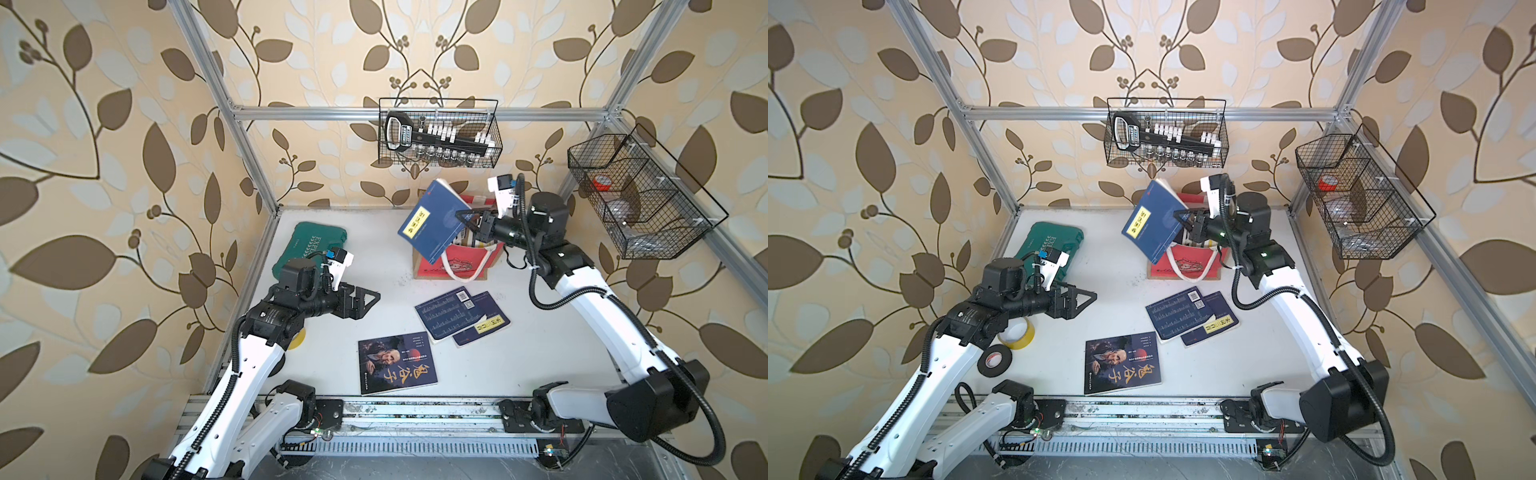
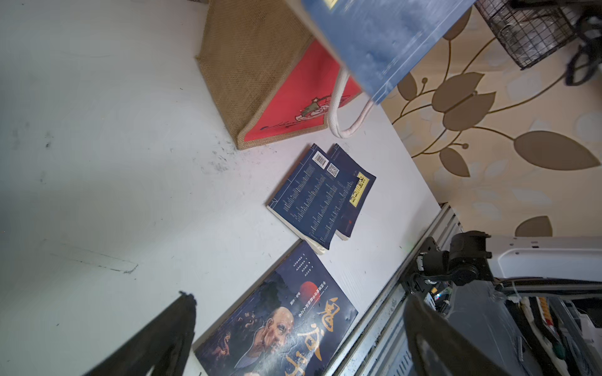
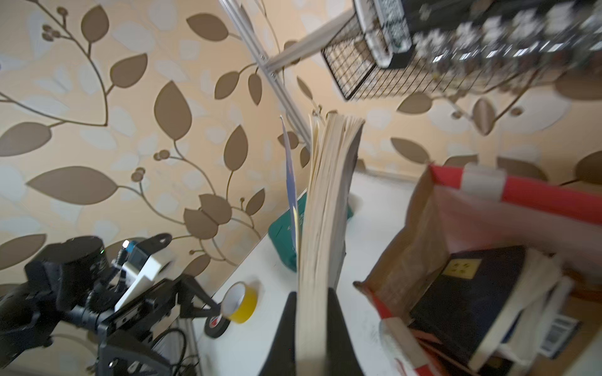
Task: Put the books into the canvas bag
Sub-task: Pick up the book from the center of the board, then place the book in the canvas bag.
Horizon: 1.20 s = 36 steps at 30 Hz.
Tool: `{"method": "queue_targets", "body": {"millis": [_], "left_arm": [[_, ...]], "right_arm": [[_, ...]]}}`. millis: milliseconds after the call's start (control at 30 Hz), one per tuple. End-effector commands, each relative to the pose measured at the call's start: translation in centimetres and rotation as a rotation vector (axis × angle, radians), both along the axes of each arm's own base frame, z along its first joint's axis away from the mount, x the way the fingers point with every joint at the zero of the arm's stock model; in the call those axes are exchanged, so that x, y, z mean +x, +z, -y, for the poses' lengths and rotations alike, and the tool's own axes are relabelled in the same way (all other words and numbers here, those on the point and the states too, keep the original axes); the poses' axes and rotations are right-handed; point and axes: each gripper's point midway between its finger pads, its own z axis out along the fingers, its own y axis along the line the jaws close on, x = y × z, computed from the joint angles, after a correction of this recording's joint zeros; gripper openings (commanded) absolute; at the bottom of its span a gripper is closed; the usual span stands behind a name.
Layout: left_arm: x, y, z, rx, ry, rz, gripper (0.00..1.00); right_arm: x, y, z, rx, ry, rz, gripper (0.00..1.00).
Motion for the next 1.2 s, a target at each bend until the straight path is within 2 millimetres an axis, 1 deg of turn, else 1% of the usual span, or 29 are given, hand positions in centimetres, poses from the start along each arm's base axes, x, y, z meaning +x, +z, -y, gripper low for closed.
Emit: {"method": "queue_targets", "body": {"millis": [0, 100, 167, 267, 367, 467, 533, 600, 667, 900, 1067, 1167], "left_arm": [[0.6, 0.7, -0.5, 0.031, 0.035, 0.029, 0.99], [0.5, 0.7, -0.7, 0.034, 0.041, 0.035, 0.99], [0.6, 0.7, -0.7, 0.035, 0.043, 0.037, 0.99], [0.6, 0.7, -0.8, 0.039, 0.048, 0.037, 0.99], [0.7, 0.7, -0.7, 0.039, 0.048, 0.036, 0.99], [0.7, 0.6, -0.7, 0.039, 0.048, 0.034, 0.99], [0.8, 0.6, -0.8, 0.041, 0.05, 0.034, 0.99], [0.8, 0.6, -0.8, 0.043, 0.052, 0.034, 0.99], [0.8, 0.6, -0.8, 0.043, 0.053, 0.033, 0.99], [0.8, 0.6, -0.9, 0.046, 0.056, 0.036, 0.99], [0.9, 0.6, -0.8, 0.045, 0.053, 0.035, 0.99], [0.8, 0.6, -0.9, 0.049, 0.058, 0.036, 0.99]], "right_arm": [[1.5, 3.6, 4.8, -0.056, -0.285, 0.129, 0.0], [2.0, 4.5, 7.6, -0.089, -0.446, 0.165, 0.0], [2.7, 4.1, 8.7, -0.108, -0.516, 0.16, 0.0], [3.6, 3.3, 9.1, -0.126, -0.555, 0.148, 0.0], [4.4, 2.0, 8.9, -0.132, -0.568, 0.134, 0.0], [5.1, 0.5, 7.7, -0.145, -0.555, 0.108, 0.0], [5.4, -0.5, 6.4, -0.152, -0.533, 0.093, 0.0], [5.4, -1.4, 4.9, -0.151, -0.512, 0.084, 0.0], [5.4, -2.3, 3.9, -0.149, -0.513, 0.072, 0.0], [6.0, -6.5, 0.1, -0.133, -0.505, -0.007, 0.0], [6.2, -8.1, -3.3, -0.135, -0.487, -0.038, 0.0], [6.4, -9.3, -4.6, -0.147, -0.479, -0.064, 0.0]]}}
